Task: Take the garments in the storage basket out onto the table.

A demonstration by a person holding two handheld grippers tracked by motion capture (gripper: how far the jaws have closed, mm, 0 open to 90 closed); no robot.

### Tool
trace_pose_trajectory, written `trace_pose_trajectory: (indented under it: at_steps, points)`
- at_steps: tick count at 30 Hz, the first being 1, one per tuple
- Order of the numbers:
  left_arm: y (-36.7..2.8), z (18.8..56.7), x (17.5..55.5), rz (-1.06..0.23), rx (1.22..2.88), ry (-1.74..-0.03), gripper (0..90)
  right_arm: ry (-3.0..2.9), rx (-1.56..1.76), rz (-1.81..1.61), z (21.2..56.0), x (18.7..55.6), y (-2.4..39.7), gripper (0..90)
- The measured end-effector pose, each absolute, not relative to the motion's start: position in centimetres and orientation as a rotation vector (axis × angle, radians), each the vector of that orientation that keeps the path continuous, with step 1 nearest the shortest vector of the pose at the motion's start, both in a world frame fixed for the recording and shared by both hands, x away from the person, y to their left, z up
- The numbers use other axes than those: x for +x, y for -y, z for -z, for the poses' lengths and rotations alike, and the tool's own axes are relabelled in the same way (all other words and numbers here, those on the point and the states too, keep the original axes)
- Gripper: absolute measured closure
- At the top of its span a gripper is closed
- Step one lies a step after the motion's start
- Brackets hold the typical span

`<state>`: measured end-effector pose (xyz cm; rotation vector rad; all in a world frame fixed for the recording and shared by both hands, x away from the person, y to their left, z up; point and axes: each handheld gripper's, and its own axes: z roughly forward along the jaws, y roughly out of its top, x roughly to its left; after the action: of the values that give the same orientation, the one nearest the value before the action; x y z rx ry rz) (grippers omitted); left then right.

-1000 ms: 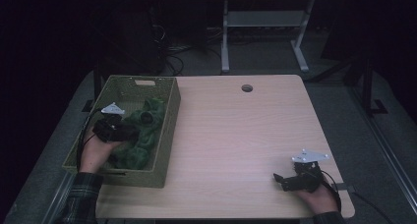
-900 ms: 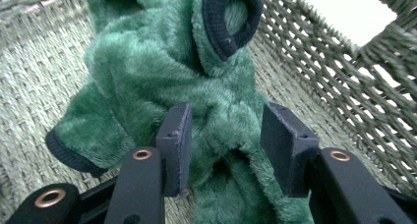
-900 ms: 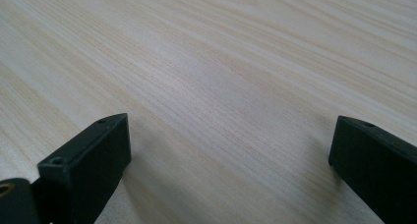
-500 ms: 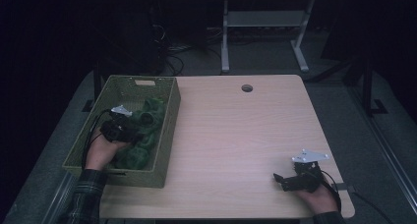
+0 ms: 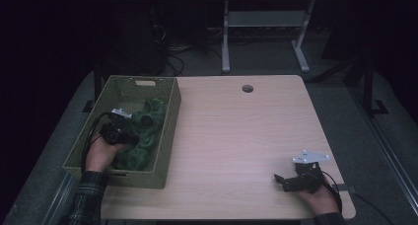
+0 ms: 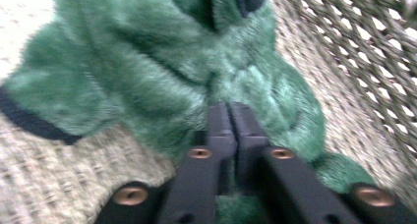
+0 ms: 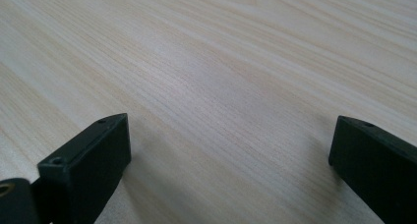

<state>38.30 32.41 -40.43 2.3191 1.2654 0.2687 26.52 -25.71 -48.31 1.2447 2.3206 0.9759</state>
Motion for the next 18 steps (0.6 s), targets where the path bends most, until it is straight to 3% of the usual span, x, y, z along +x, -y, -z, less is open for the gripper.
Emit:
trace_pose_trajectory:
  at_steps: [4, 8, 14, 18]
  points:
    - [-32.9, 40.6, 38.6, -0.308, 2.312, -1.321, 50.9, -2.320, 1.245, -0.976, 48.3, 26.5, 25.7, 1.9]
    - [-33.4, 40.6, 39.1, -0.297, 2.281, -1.361, 37.1, -2.321, 1.245, -0.976, 48.3, 26.5, 25.7, 1.9]
    - [-33.5, 41.1, 39.9, -0.231, 2.306, -1.375, 35.4, -2.321, 1.245, -0.976, 48.3, 26.5, 25.7, 1.9]
    - [-33.5, 41.1, 40.0, -0.197, 2.316, -1.363, 43.0, -2.320, 1.245, -0.976, 48.3, 26.5, 25.7, 1.9]
